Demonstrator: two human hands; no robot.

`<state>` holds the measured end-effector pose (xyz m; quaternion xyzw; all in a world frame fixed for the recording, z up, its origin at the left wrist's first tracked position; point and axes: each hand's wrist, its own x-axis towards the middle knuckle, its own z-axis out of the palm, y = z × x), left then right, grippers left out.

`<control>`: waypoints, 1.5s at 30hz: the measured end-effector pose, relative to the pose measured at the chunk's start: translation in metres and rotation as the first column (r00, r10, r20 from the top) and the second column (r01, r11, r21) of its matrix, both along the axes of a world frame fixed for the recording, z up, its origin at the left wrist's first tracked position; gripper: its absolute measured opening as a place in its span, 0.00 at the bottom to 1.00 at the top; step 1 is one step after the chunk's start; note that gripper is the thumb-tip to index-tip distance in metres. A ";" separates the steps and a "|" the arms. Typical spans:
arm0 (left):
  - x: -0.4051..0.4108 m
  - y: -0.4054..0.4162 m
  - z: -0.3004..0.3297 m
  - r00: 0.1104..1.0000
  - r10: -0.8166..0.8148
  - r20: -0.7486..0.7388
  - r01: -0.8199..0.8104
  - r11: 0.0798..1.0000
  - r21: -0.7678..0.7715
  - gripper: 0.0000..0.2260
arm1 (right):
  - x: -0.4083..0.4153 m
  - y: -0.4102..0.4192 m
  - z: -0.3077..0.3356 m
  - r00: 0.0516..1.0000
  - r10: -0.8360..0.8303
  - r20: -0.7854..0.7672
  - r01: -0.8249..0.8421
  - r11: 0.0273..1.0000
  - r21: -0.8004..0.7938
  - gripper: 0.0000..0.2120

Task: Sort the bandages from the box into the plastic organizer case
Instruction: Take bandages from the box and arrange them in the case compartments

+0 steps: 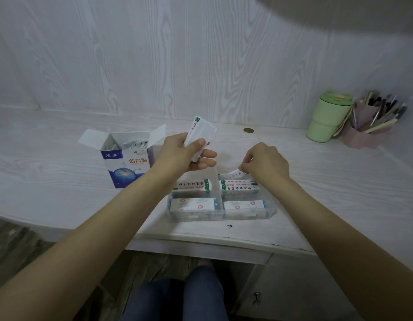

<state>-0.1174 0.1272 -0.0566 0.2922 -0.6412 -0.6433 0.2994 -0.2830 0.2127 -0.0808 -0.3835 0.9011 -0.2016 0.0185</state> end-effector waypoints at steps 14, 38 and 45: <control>0.009 0.001 0.003 0.998 -0.059 0.003 0.059 0.998 0.001 0.06 | 0.000 -0.006 0.000 0.998 0.014 -0.066 -0.011 0.999 0.053 0.06; 0.006 0.007 0.006 0.989 -0.146 0.012 0.144 0.986 0.081 0.11 | 0.040 0.014 0.020 0.787 0.404 0.466 -0.005 0.760 -0.650 0.04; 0.007 0.009 0.005 0.992 -0.126 -0.008 0.127 0.989 0.072 0.08 | 0.040 0.015 0.026 0.679 0.462 0.571 0.151 0.673 -0.724 0.09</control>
